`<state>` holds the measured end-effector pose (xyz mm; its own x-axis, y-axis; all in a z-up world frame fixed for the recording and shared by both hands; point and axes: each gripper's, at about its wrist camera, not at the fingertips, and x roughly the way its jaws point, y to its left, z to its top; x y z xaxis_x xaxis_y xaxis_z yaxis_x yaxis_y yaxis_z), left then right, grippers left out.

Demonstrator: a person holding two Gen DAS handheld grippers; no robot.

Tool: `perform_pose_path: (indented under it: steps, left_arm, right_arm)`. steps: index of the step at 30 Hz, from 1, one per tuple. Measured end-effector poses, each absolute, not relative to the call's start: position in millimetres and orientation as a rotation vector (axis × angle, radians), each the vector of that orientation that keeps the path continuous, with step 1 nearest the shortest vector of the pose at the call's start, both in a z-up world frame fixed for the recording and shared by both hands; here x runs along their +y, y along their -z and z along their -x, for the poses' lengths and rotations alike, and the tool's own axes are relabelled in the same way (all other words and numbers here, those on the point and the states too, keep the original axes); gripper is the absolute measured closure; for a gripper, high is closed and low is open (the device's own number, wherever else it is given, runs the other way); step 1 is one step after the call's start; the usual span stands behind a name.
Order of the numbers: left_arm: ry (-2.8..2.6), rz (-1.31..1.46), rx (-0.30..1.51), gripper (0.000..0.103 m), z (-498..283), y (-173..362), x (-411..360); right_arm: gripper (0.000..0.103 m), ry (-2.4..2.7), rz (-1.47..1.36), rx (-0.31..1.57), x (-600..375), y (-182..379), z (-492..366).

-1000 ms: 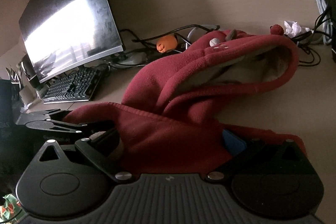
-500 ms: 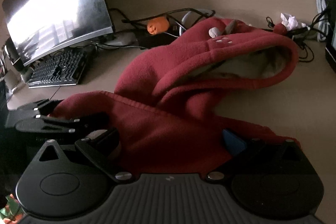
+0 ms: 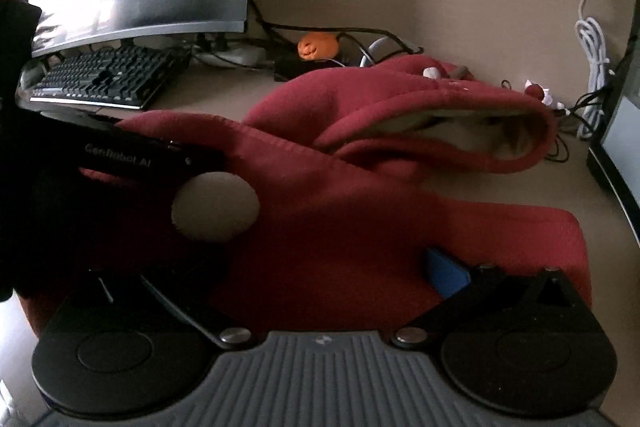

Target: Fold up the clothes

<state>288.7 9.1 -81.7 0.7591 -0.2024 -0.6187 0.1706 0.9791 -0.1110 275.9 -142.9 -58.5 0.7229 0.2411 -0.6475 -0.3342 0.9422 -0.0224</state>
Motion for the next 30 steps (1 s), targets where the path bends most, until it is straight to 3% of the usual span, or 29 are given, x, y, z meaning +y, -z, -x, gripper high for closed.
perform_pose_path:
  steps: [9,14,20,30]
  left_arm:
    - [0.206,0.052,0.684,0.0,-290.3,81.6,11.3]
    - [0.205,0.051,0.684,0.0,-290.6,81.6,12.6]
    - [0.203,0.048,0.683,0.0,-290.9,81.9,13.3]
    - [0.193,0.042,0.682,0.0,-291.1,81.0,12.2]
  right_arm:
    - [0.0,-0.366,0.105,0.727,-152.1,48.4,-282.0]
    - [0.0,-0.358,-0.095,0.702,-192.1,17.2,-291.9]
    - [0.0,-0.273,-0.04,0.779,-203.5,55.0,-309.5]
    - [0.0,-0.281,-0.028,0.744,-203.1,58.4,-305.7]
